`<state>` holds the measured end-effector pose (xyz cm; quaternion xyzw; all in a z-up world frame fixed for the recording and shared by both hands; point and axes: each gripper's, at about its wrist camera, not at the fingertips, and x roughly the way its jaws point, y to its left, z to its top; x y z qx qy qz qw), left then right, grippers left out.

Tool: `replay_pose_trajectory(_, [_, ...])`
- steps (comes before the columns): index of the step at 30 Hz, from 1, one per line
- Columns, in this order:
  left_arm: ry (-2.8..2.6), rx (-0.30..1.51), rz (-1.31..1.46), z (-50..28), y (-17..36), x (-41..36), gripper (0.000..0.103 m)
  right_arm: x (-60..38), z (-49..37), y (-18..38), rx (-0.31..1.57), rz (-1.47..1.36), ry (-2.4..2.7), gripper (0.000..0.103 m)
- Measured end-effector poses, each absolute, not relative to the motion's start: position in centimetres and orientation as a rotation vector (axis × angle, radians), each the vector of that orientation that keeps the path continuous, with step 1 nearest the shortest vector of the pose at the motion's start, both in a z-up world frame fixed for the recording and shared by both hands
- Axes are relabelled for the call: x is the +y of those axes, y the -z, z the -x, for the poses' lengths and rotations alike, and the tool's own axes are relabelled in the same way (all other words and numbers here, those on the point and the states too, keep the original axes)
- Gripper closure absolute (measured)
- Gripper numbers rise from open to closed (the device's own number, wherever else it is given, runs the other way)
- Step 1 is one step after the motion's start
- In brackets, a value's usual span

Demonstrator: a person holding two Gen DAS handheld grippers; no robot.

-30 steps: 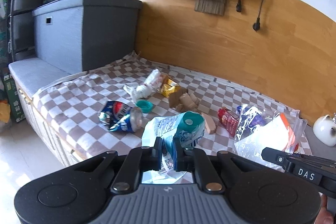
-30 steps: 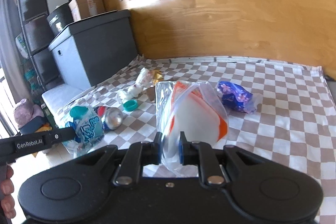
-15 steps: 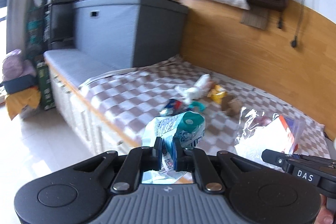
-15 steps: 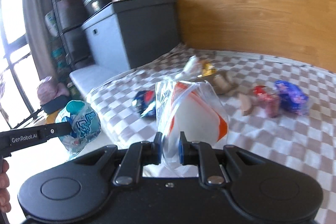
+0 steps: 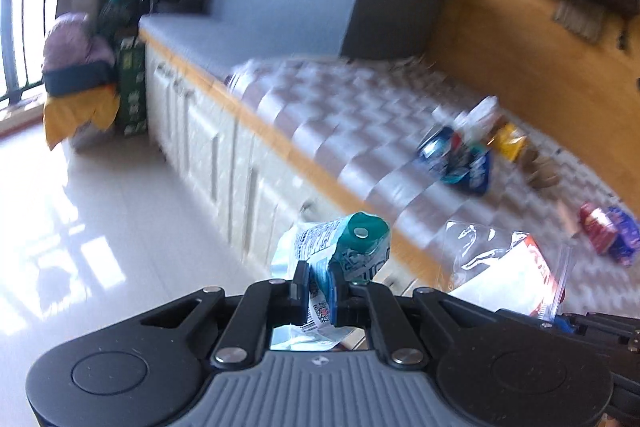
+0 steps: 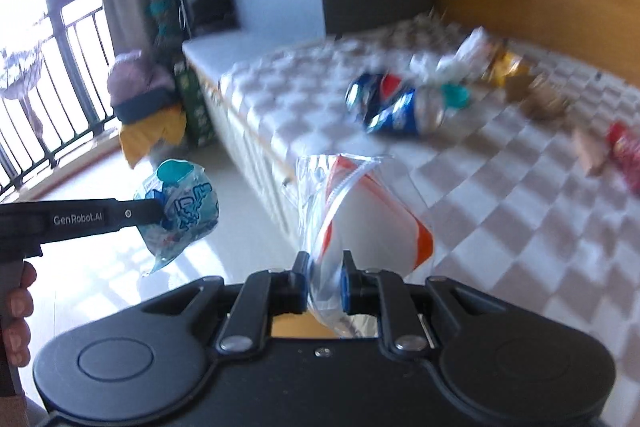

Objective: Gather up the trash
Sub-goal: 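Carry the plastic bag and teal-capped wrapper in both tools over the wastebasket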

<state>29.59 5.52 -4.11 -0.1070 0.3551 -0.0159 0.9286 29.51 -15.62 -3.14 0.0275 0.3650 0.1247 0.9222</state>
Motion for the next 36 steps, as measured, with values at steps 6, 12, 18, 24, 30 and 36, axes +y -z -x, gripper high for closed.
replay_pose_trajectory(6, [-0.007,0.827,0.239,-30.9,9.0,7.1,0.093,-13.5,-32.4,7.6,0.86,-0.01,-0.305,0.087])
replay_pose_trajectory(12, [-0.041,0.934,0.272,-32.0,13.5,8.3,0.093,-11.0,-34.3,11.9,0.965,0.053,-0.363,0.087])
replay_pose_trajectory(18, [-0.07,1.039,0.291,-33.3,17.4,8.9,0.093,-9.7,-36.1,15.7,1.092,0.054,-0.388,0.087])
replay_pose_trajectory(24, [-0.09,1.136,0.311,-34.2,21.1,8.8,0.093,-9.7,-37.1,18.7,1.187,0.049,-0.365,0.087])
replay_pose_trajectory(30, [-0.08,1.204,0.297,-34.4,23.3,8.1,0.093,-9.8,-38.1,20.6,1.241,0.017,-0.337,0.087])
replay_pose_trajectory(36, [-0.07,1.256,0.303,-34.1,25.1,7.8,0.093,-9.9,-38.6,22.5,1.305,-0.041,-0.309,0.087])
